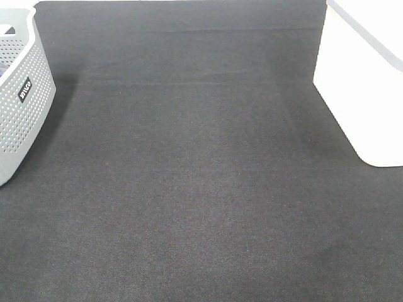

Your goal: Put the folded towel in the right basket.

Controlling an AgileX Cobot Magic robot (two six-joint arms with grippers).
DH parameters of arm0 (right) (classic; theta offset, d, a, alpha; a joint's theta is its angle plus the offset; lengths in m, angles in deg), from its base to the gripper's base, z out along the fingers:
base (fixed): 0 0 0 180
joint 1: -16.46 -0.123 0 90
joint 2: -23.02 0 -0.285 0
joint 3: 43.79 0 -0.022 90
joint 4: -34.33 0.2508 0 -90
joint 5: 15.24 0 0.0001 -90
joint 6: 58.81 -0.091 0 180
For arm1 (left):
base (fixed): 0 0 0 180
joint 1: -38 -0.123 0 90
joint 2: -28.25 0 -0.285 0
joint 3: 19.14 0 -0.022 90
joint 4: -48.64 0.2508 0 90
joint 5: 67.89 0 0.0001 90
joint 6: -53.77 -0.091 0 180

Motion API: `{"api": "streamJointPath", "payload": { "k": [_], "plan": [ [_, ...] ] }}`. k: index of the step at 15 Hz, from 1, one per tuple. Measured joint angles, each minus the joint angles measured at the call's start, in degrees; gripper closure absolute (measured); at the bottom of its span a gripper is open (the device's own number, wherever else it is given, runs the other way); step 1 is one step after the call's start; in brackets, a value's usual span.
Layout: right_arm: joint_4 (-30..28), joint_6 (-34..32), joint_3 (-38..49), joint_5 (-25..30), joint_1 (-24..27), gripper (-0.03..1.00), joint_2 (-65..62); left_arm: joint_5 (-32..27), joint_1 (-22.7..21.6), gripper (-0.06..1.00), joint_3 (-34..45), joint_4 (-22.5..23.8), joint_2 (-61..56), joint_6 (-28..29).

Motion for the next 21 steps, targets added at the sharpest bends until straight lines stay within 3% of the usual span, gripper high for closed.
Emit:
{"api": "streamJointPath", "payload": {
  "k": [3,18,21],
  "plan": [
    [-0.23,0.86,4.24,-6.88,0.0,0.31,-12.55,0.0,0.0,0.07,0.0,0.0,0.0,0.0],
    [-0.29,2.06,6.07,-6.99,0.06,0.31,-15.93,0.0,0.0,0.07,0.0,0.0,0.0,0.0],
    [-0.29,2.06,6.07,-6.99,3.67,0.31,-15.93,0.0,0.0,0.07,0.0,0.0,0.0,0.0]
  ]
}}
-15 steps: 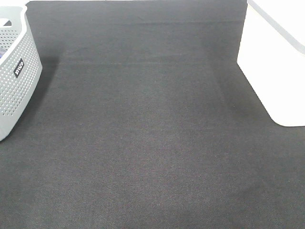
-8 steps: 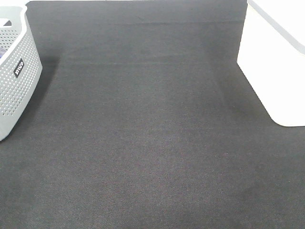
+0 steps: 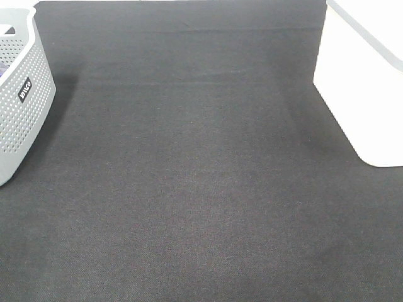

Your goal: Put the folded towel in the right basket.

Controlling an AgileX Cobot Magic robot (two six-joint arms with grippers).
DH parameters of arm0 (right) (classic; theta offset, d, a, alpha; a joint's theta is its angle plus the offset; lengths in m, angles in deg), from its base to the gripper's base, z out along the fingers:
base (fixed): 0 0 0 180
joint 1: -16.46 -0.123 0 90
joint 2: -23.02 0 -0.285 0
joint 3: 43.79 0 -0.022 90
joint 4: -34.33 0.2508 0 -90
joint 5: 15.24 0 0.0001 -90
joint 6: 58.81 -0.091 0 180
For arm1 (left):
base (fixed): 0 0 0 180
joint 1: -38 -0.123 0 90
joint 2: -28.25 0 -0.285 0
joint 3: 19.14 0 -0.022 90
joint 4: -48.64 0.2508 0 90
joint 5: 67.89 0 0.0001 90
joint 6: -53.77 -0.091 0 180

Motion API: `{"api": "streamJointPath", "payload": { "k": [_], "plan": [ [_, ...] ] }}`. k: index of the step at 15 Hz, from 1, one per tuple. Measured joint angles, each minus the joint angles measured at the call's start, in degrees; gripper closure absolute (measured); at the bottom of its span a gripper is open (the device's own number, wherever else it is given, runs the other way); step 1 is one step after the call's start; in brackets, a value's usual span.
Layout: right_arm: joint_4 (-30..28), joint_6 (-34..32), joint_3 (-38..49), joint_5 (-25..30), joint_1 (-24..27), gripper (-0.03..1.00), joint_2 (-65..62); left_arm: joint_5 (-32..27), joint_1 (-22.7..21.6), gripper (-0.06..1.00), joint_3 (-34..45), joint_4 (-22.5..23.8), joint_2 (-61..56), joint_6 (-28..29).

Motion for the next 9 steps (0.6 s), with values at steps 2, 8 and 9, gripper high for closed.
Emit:
{"api": "streamJointPath", "payload": {
  "k": [2,8,9],
  "plan": [
    [0.0,0.0,0.0,0.0,0.17,0.31,-0.11,0.0,0.0,0.07,0.0,0.0,0.0,0.0],
    [0.17,0.0,0.0,0.0,0.29,0.31,-5.39,0.0,0.0,0.07,0.0,0.0,0.0,0.0],
    [0.17,0.0,0.0,0.0,0.29,0.31,-5.39,0.0,0.0,0.07,0.0,0.0,0.0,0.0]
  ]
}}
